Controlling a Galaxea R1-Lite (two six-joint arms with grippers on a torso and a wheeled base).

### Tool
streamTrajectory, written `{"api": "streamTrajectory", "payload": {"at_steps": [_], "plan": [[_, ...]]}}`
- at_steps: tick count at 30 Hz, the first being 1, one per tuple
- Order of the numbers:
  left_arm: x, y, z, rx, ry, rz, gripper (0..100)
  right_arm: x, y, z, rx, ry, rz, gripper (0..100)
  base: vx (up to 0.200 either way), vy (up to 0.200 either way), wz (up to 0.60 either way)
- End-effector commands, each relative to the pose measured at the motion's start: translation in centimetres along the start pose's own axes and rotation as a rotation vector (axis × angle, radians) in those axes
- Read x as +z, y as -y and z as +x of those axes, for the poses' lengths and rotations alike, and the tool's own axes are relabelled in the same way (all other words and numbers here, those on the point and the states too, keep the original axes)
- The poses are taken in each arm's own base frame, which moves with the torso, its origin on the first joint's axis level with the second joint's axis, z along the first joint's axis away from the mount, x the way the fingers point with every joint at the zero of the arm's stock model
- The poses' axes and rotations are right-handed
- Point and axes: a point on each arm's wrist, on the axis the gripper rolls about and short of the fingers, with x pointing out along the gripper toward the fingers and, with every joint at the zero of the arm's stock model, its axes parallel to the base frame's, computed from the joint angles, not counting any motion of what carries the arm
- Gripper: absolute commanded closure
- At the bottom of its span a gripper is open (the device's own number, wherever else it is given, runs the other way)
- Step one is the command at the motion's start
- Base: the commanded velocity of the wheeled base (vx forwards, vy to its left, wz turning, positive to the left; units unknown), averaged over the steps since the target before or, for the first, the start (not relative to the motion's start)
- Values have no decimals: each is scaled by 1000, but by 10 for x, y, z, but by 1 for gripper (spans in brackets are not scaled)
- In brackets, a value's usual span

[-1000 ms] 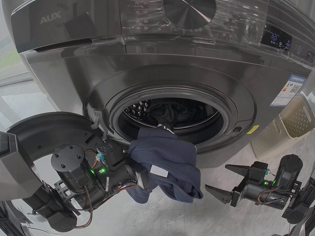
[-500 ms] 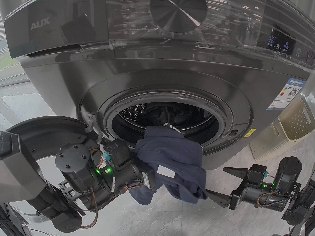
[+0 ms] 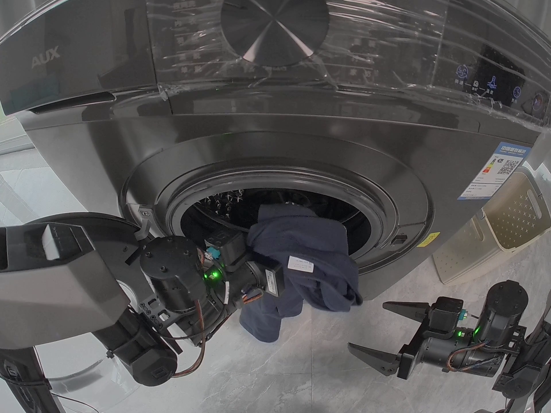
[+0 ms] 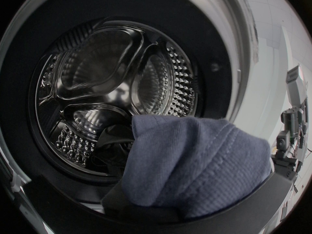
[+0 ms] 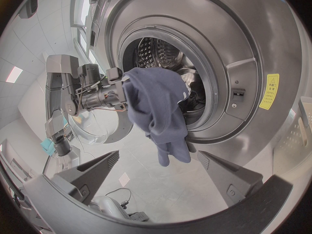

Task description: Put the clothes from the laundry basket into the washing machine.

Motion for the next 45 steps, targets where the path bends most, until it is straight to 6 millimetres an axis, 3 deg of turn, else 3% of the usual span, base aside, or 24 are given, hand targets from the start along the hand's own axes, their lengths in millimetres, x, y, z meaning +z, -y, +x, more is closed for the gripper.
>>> {"api": "streamTrajectory", "payload": {"at_steps": [1,7,10,14,21,26,35,45], "plan": [[-11,-7,14,23,-4,-20,100,-4,-2,-3,9,-20,0,0,0,0,0],[-30,-6,36,20,-8,-17,100,-4,-3,-2,15,-21,0,0,0,0,0],[-30,-9,53,31,39,-22,100,-4,-4,-2,16,-21,0,0,0,0,0],[-33,-34,85,91,103,-17,100,-4,-4,-2,16,-24,0,0,0,0,0],[-50,-47,106,120,76,-11,100,-5,-5,-2,23,-28,-1,0,0,0,0],[-42,-48,122,123,98,-13,100,-6,-5,-1,23,-32,-1,0,0,0,0],[-10,-59,157,186,182,-14,100,-6,-5,-1,3,-34,-1,0,0,0,0],[-13,-69,175,217,208,-9,100,-6,-7,-1,14,-35,-4,0,0,0,0]]}}
